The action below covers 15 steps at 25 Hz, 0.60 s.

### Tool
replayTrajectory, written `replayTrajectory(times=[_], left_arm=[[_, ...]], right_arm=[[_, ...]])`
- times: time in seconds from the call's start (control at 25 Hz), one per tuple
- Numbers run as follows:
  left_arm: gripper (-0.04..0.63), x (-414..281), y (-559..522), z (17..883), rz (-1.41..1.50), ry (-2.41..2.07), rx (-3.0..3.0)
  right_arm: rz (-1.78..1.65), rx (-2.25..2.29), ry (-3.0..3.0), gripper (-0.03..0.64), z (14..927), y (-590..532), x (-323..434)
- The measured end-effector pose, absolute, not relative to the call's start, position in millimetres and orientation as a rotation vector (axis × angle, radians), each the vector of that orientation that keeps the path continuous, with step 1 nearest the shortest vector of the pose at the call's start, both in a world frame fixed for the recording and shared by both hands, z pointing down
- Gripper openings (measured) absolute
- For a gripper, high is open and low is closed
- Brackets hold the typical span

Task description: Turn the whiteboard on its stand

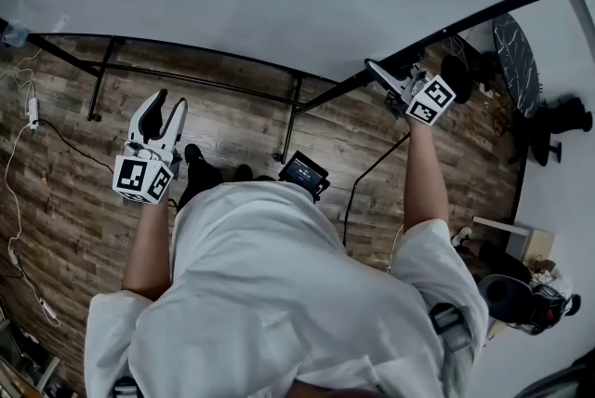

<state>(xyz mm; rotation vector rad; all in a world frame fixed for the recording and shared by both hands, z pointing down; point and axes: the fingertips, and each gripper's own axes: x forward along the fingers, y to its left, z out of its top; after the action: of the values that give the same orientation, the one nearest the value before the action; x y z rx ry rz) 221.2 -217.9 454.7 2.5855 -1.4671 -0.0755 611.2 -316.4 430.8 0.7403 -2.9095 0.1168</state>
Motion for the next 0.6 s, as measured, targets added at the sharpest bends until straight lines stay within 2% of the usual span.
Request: replayTrajectory(times=[0.6], left_arm=[[0.179,228,-217,458,-0.090,-1.454,2.592]], right_arm=[[0.141,0.779,-2.896,0.167,433,-295,650]])
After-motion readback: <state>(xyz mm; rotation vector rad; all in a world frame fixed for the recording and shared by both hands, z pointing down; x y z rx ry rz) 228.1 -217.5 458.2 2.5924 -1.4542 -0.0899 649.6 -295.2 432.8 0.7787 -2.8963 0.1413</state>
